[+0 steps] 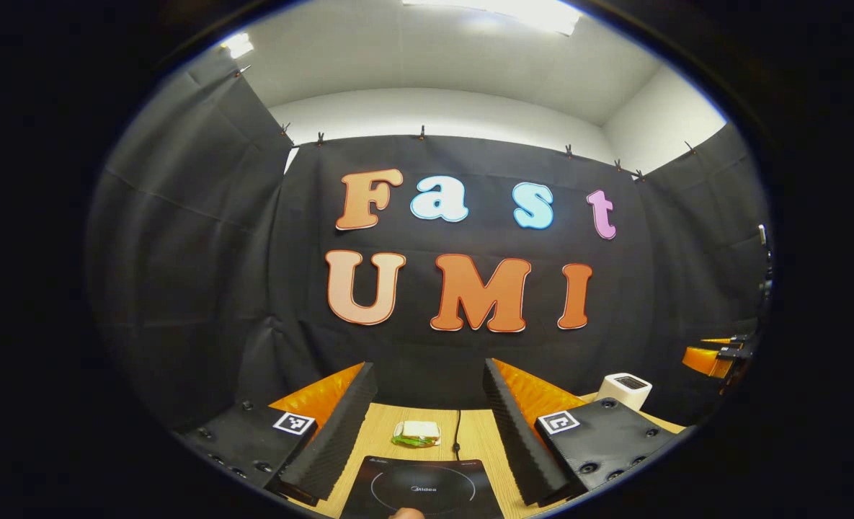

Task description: First push the handle of the pot to place it horizontally, then grasp the pot with both hands and set it on the induction cooktop.

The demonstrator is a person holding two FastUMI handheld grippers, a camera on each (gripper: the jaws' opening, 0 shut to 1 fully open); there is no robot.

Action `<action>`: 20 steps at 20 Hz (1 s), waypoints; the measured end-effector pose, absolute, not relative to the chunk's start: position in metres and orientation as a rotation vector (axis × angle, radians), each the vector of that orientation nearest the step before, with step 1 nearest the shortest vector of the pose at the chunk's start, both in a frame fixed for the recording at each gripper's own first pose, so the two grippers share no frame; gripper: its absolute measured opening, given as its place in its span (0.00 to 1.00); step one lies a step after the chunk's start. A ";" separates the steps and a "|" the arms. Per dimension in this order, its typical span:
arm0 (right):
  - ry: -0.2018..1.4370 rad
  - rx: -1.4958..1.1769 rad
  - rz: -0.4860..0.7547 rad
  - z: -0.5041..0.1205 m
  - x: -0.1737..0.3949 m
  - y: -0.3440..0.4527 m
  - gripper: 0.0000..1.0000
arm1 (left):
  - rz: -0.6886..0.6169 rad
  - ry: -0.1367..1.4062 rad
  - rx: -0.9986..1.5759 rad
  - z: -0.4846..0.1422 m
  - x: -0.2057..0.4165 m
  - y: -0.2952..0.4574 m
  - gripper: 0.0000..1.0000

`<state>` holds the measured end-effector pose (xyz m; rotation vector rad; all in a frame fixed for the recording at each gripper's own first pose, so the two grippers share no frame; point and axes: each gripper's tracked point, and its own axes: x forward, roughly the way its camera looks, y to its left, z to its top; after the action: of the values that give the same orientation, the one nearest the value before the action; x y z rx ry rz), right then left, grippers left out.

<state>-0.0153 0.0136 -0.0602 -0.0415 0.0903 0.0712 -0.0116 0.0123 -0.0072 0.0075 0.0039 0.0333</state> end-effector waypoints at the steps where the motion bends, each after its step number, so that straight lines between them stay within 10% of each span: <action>1: 0.095 -0.039 0.079 -0.064 -0.016 0.016 0.66 | 0.033 0.002 0.009 -0.007 -0.012 0.013 0.98; 12: 0.184 -0.062 0.134 -0.128 -0.041 0.026 0.04 | 0.023 0.007 0.009 -0.018 -0.016 0.019 0.97; 20: 0.354 -0.069 0.159 -0.213 -0.061 0.028 0.00 | 0.029 0.018 -0.005 -0.028 -0.019 0.032 0.97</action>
<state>-0.0611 0.0279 -0.2128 -0.0689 0.3542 0.1591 -0.0186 0.0325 -0.0276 -0.0047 0.0180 0.0292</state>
